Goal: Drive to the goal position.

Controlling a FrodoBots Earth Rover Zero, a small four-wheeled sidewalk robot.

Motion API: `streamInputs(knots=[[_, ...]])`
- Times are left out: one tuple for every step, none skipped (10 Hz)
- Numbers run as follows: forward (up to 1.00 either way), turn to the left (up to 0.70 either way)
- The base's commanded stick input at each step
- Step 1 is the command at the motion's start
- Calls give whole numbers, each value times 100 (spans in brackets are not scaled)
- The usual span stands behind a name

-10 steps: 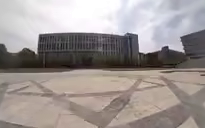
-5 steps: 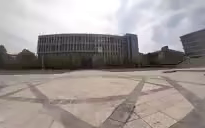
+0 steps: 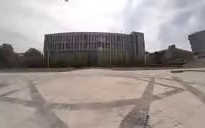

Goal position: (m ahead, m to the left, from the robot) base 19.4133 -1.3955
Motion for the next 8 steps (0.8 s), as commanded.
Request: streamInputs(knots=[[70,0],[70,0],[70,0],[70,0],[70,0],[70,0],[70,0],[70,0]])
